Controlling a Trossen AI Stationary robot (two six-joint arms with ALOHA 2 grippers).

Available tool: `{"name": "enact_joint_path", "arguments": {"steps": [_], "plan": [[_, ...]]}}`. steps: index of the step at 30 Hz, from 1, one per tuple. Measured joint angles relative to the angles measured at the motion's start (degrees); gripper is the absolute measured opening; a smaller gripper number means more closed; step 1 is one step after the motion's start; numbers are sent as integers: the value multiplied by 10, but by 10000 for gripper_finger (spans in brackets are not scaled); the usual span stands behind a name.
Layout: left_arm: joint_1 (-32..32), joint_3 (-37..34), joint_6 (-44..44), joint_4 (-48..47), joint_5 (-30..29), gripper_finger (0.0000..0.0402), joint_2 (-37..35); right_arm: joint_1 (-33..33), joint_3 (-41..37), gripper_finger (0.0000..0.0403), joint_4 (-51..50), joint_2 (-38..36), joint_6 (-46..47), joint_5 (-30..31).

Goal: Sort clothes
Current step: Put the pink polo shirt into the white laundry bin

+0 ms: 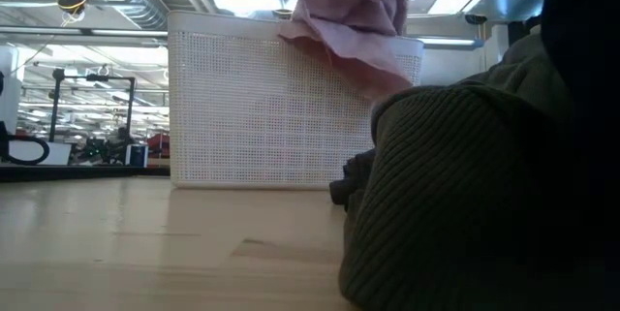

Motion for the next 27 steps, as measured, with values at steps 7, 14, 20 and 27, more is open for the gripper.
{"name": "enact_joint_path", "arguments": {"steps": [7, 14, 20, 27], "plan": [[0, 0, 0, -13, 0, 184, 0, 50, -169, 246, 76, 0, 57, 88], [0, 0, 0, -20, 0, 184, 0, 40, -280, 246, 249, 0, 56, 112], [0, 0, 0, -43, 0, 184, 0, -8, -313, 246, 512, 3, 3, 75], [0, 0, 0, -59, 0, 184, 0, -58, -313, 246, 799, 8, -55, 39]]}}
